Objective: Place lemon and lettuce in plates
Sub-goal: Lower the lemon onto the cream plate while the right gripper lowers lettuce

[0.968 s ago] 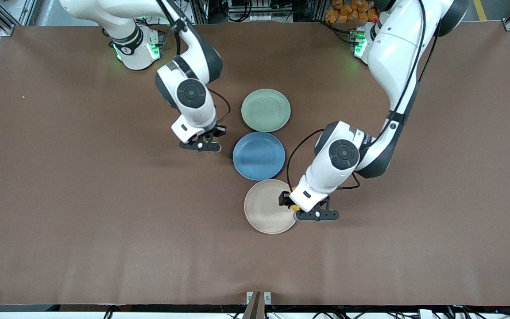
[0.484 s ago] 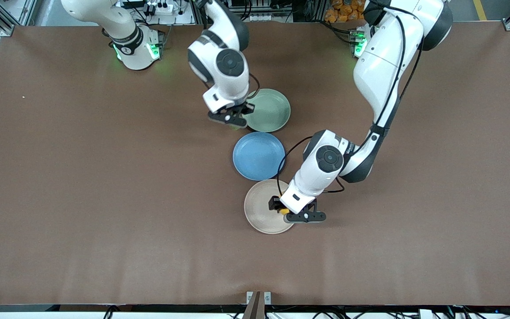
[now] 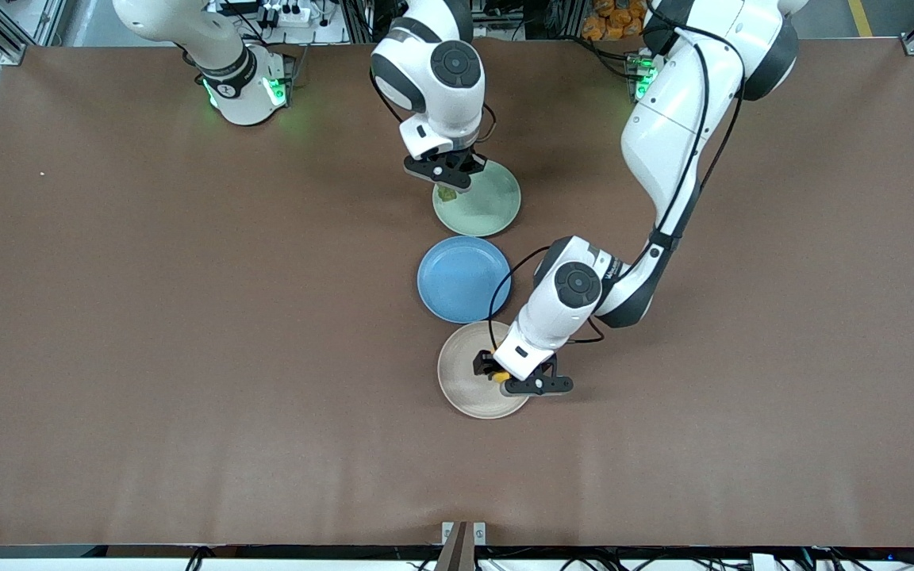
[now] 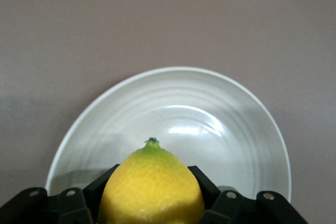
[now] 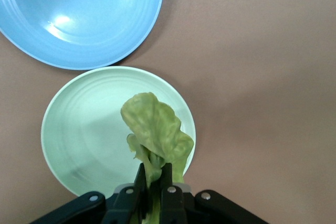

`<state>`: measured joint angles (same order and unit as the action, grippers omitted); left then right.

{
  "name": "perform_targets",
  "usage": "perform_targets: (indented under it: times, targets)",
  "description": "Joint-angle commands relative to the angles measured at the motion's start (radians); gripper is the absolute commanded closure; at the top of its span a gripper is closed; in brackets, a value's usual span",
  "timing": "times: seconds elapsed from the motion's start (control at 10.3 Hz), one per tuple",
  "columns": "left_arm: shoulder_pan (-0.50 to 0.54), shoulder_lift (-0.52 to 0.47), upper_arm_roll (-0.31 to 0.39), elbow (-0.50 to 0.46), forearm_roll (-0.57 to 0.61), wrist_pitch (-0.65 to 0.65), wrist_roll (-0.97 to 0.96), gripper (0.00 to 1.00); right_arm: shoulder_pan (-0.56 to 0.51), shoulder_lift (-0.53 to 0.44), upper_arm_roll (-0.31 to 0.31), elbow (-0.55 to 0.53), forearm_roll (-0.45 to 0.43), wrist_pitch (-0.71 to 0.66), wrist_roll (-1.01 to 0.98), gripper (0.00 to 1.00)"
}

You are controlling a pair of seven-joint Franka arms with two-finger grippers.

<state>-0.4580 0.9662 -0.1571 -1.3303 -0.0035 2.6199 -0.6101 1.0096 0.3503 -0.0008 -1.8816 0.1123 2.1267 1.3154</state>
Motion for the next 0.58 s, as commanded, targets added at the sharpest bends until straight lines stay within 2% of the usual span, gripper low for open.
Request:
perform_targets:
  times: [0.0, 0.1, 0.19, 0.29, 0.39, 0.48]
  targets:
    - [-0.015, 0.02, 0.008, 0.026, -0.023, 0.012, -0.016, 0.56, 0.014, 0.074, -0.01, 0.085, 0.013, -0.005, 0.044, 0.87]
    - [-0.016, 0.022, 0.01, 0.026, -0.023, 0.012, -0.016, 0.49, 0.015, 0.111, -0.011, 0.123, 0.013, -0.004, 0.065, 0.87]
    - [-0.016, 0.02, 0.011, 0.025, -0.021, 0.012, -0.011, 0.31, 0.024, 0.14, -0.012, 0.156, 0.012, -0.004, 0.083, 0.86]
    - [-0.016, 0.02, 0.011, 0.025, -0.021, 0.012, -0.008, 0.26, 0.03, 0.154, -0.012, 0.166, 0.012, -0.002, 0.085, 0.85]
    - [-0.018, 0.02, 0.013, 0.025, -0.02, 0.012, -0.005, 0.05, 0.032, 0.16, -0.012, 0.167, 0.012, 0.005, 0.087, 0.8]
    - [-0.021, 0.02, 0.013, 0.025, -0.016, 0.012, -0.002, 0.0, 0.038, 0.173, -0.012, 0.167, 0.012, 0.022, 0.093, 0.76]
